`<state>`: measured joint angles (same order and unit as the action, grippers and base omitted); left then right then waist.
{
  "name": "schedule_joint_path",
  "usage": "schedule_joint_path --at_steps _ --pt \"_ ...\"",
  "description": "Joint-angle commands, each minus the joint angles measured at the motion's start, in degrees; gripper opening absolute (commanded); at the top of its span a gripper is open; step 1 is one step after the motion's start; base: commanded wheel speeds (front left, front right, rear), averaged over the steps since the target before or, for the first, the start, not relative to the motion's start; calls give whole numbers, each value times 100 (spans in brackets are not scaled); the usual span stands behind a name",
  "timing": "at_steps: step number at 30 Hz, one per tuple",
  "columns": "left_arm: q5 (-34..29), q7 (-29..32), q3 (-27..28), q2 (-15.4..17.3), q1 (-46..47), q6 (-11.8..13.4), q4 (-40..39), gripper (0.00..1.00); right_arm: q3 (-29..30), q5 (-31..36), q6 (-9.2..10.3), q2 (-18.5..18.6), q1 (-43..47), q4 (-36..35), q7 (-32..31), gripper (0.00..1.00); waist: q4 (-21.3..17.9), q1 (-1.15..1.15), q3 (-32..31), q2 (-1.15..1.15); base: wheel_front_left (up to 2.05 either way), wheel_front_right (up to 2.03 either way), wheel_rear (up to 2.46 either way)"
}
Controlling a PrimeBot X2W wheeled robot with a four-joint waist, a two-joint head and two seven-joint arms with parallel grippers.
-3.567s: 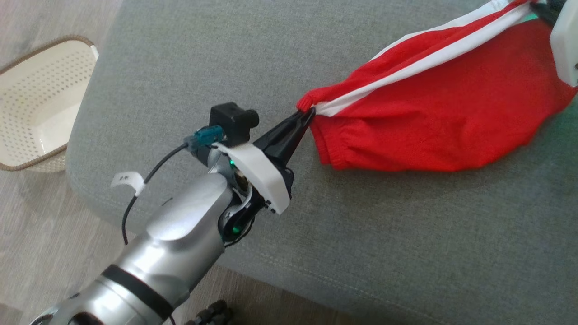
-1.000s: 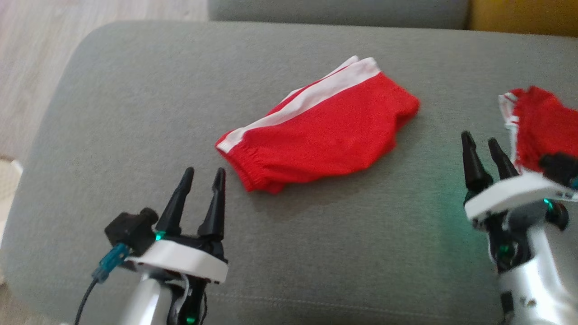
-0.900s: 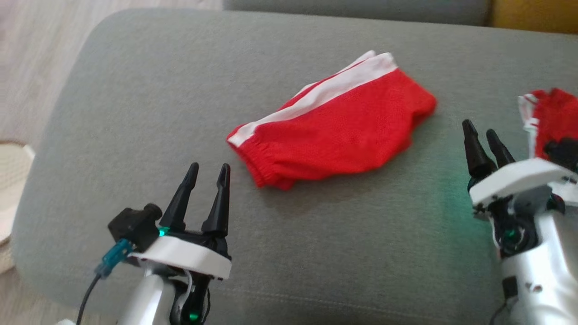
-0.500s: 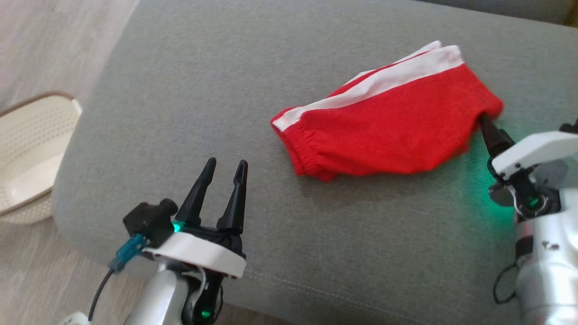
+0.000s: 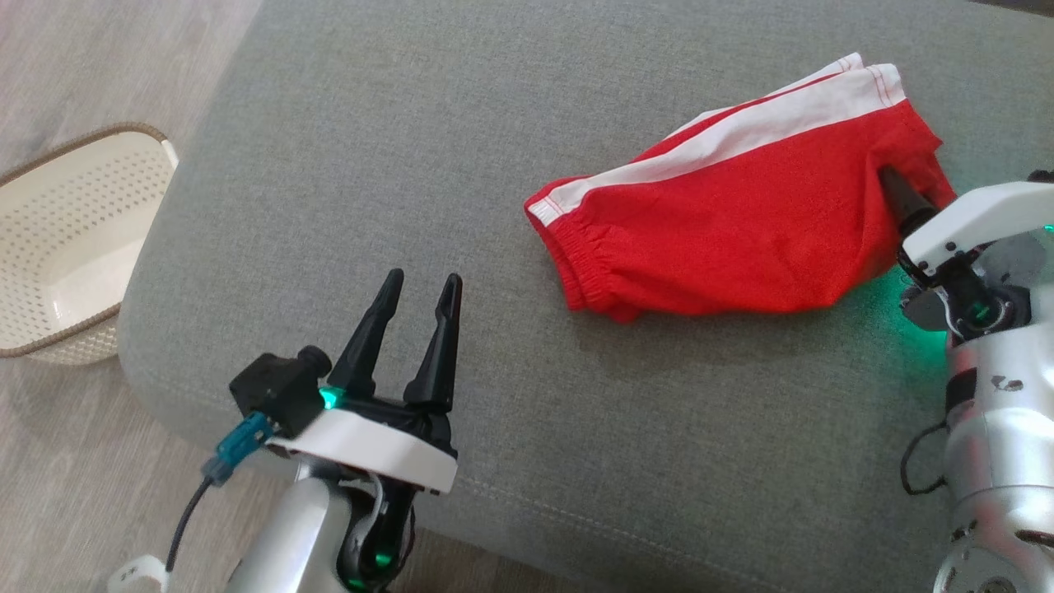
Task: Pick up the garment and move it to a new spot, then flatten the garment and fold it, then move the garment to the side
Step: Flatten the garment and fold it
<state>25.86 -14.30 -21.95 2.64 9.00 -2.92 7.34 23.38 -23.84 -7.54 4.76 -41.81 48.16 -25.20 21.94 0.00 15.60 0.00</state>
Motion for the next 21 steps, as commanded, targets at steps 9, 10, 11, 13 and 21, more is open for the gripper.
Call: schedule_joint_path --at_steps 9,10,11,13,21 --pt "50 -70 147 24 307 65 -199 100 -398 -30 5 -146 -228 -127 235 100 -5 0 60 0 0 0 0" --pt "47 -70 158 24 305 67 -193 100 -475 -101 5 -153 -217 -177 263 100 -15 0 58 0 0 0 0" --pt "42 -70 168 24 304 69 -187 100 -576 -175 5 -158 -201 -237 285 100 -26 0 59 0 0 0 0" --pt "39 -70 175 24 305 70 -181 100 -681 -253 5 -163 -175 -292 295 100 -37 0 61 0 0 0 0" --pt "20 -70 127 24 350 71 -140 100 -1168 -503 5 -55 19 -469 472 100 -79 0 61 0 0 0 0"
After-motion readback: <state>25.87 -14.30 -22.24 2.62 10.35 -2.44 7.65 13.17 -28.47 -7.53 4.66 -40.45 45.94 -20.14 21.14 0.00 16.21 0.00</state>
